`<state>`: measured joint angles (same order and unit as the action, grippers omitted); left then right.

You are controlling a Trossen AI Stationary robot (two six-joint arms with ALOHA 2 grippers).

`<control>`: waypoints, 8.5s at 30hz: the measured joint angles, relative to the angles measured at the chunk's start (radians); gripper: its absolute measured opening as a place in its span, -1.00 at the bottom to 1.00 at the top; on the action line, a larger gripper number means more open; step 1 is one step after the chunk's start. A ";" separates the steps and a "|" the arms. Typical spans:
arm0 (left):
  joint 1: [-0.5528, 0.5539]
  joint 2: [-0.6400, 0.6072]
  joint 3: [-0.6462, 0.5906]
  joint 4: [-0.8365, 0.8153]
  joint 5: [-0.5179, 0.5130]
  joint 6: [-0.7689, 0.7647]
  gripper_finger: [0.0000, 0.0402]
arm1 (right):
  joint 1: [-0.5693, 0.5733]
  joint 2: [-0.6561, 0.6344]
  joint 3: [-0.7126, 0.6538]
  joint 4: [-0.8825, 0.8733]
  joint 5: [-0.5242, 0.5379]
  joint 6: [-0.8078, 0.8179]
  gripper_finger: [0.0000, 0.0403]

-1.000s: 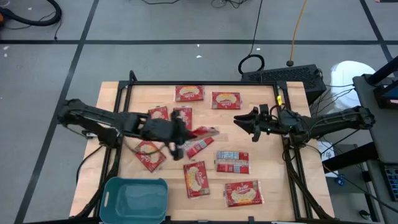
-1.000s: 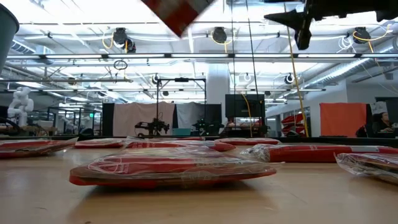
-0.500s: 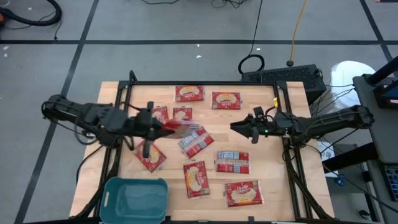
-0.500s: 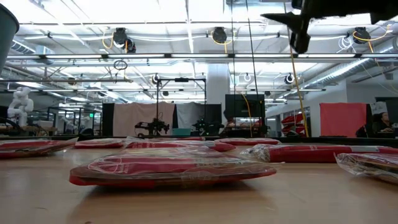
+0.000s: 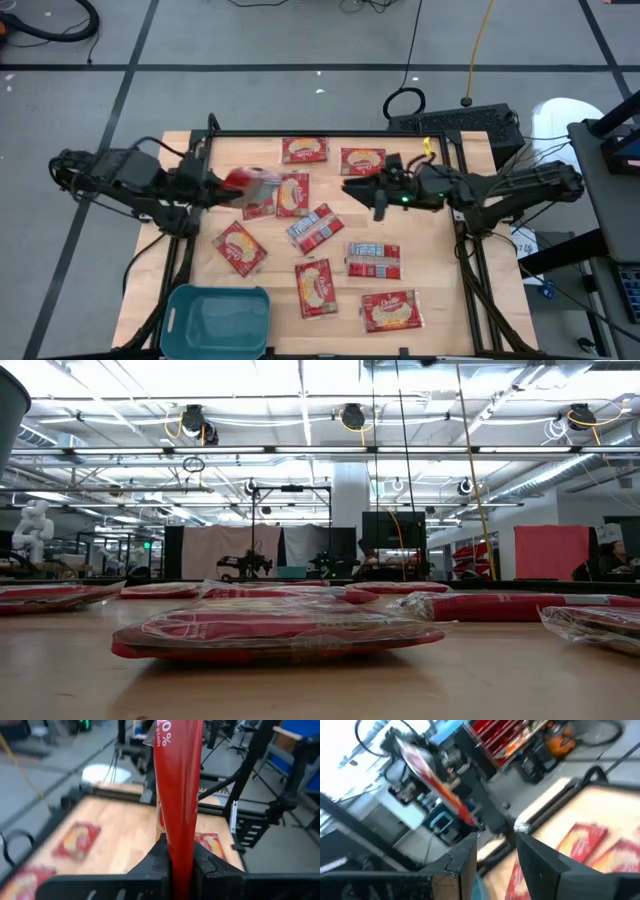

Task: Sort popcorn bags into baskets
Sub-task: Put the popcorn sachet into the bin

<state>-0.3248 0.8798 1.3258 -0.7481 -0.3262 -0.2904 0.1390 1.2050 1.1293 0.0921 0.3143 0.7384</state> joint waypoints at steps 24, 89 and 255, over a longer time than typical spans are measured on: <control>-0.325 0.088 0.000 -0.221 0.034 -0.491 -0.83 | 0.128 0.550 0.630 -0.134 0.053 -0.051 -0.32; -0.721 0.901 0.000 -0.473 0.148 -0.771 -0.34 | 0.099 0.488 0.631 -0.628 -0.193 -0.150 -0.29; -0.217 0.388 -0.089 -0.296 0.029 -0.673 -0.57 | 0.045 0.484 -0.140 -0.757 -0.477 -0.070 0.35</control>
<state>-0.5414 1.2674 1.2373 -1.0443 -0.2975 -0.9632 0.1844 1.6892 0.9895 -0.6649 -0.1629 0.6679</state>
